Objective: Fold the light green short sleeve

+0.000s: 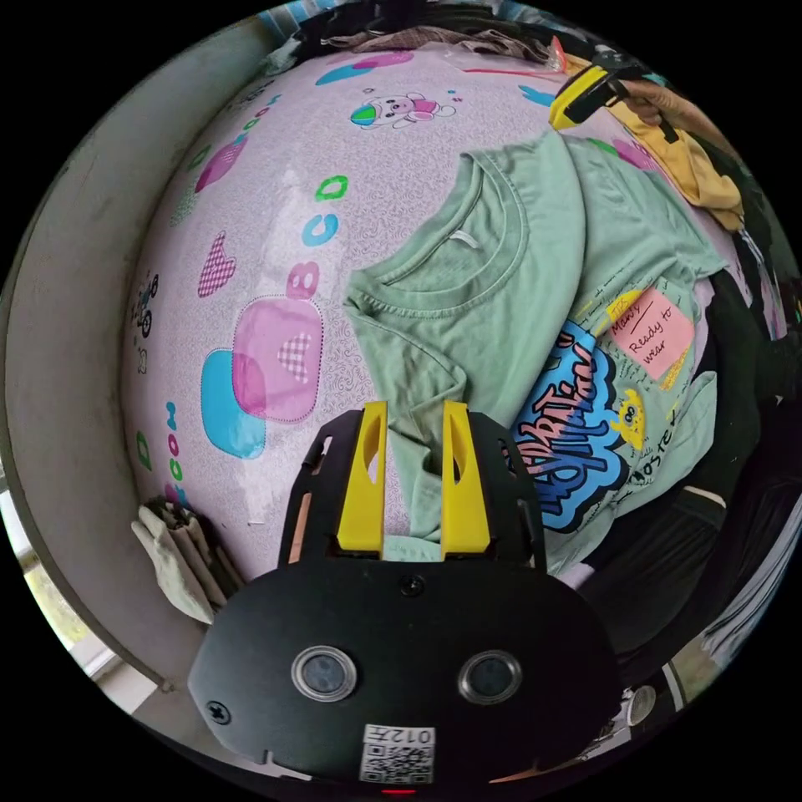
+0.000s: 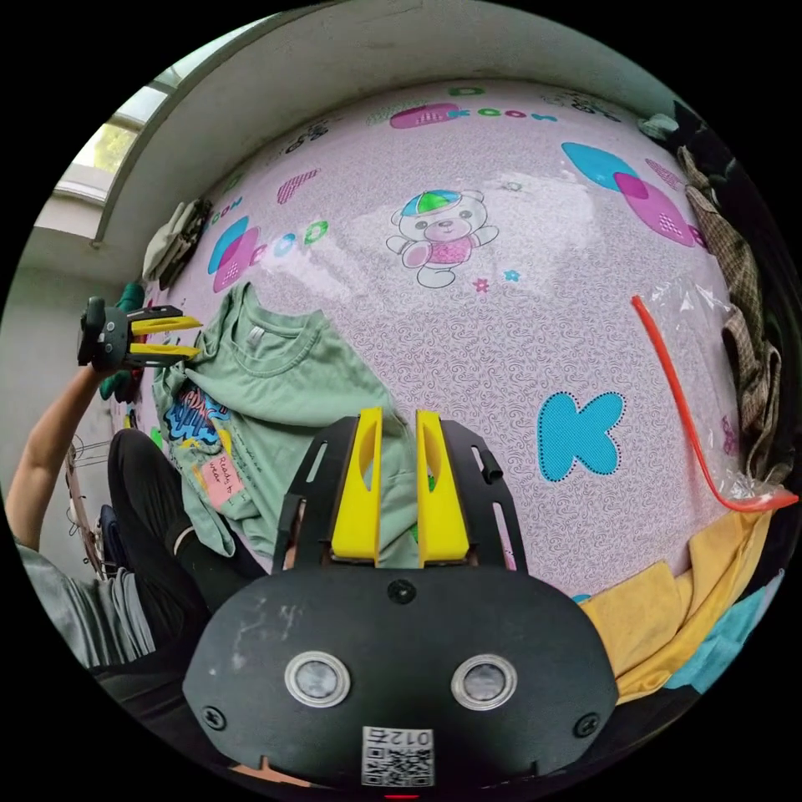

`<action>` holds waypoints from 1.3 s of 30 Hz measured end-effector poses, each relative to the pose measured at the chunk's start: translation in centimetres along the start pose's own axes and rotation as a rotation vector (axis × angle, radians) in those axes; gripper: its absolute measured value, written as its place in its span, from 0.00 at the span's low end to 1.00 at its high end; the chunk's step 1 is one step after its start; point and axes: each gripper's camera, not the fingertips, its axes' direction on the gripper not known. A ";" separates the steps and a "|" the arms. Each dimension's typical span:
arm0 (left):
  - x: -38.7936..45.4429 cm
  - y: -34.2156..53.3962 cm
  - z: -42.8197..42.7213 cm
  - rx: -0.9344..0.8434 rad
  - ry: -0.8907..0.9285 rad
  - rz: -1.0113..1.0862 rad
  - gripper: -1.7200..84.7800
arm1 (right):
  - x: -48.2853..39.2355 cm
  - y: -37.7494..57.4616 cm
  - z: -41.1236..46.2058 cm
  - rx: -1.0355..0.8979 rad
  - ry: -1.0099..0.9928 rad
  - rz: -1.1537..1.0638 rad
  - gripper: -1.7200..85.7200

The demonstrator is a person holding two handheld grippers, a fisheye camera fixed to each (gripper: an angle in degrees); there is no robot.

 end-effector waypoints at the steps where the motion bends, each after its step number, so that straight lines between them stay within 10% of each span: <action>1: 0.2 0.1 0.1 -0.003 -0.001 0.004 0.12 | -0.8 0.4 0.5 -0.010 0.000 -0.007 0.09; 16: 6.5 7.0 3.9 -0.006 0.053 0.040 0.04 | -8.4 10.1 3.4 0.040 -0.052 0.016 0.10; 29: 12.9 20.2 6.0 0.126 0.137 -0.362 0.02 | -22.2 19.2 8.8 0.054 0.219 -0.003 0.01; 39: 15.5 39.1 -4.6 0.372 -0.037 -0.664 0.02 | -31.4 26.6 -2.6 0.375 0.225 -0.040 0.01</action>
